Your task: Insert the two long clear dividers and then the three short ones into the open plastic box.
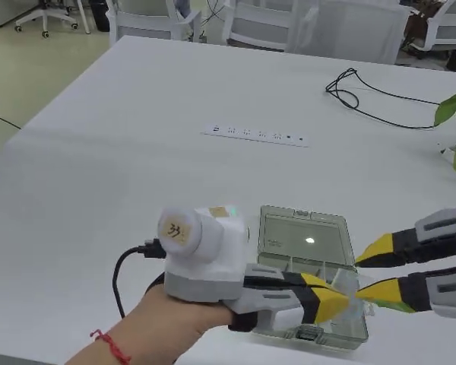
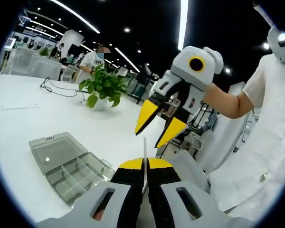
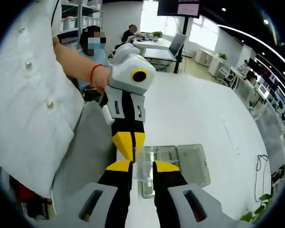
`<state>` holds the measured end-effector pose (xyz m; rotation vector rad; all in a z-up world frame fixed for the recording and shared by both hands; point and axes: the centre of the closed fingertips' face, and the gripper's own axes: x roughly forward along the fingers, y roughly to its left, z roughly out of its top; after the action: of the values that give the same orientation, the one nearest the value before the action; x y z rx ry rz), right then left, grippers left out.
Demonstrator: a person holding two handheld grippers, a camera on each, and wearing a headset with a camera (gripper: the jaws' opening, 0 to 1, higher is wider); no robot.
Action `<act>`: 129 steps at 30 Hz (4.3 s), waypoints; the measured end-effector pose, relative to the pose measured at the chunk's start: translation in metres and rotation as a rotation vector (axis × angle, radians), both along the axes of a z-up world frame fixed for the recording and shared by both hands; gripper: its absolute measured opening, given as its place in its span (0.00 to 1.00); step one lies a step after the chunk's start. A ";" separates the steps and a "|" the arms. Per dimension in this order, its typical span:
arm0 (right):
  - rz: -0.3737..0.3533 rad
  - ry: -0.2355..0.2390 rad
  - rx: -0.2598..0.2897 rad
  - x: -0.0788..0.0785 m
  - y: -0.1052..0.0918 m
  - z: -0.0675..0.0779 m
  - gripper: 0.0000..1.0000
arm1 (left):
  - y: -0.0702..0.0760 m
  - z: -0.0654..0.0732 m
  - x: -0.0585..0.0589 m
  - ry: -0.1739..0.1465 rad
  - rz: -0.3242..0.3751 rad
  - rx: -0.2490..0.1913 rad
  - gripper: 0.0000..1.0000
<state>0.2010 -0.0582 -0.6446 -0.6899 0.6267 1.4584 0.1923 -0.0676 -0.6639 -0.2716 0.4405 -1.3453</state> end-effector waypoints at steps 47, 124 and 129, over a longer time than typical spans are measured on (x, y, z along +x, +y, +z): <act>0.051 0.173 -0.051 0.006 -0.018 -0.032 0.03 | 0.034 -0.013 0.004 -0.138 0.047 0.057 0.18; 0.013 0.056 -0.229 0.069 -0.041 -0.152 0.03 | 0.080 -0.044 0.024 -0.101 0.220 0.142 0.79; 0.017 0.055 -0.225 0.068 -0.040 -0.156 0.03 | 0.081 -0.045 0.024 -0.098 0.221 0.144 0.79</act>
<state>0.2695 -0.0985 -0.8010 -0.8335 0.8382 1.4395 0.2164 0.0138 -0.7088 -0.1306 0.4102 -1.0999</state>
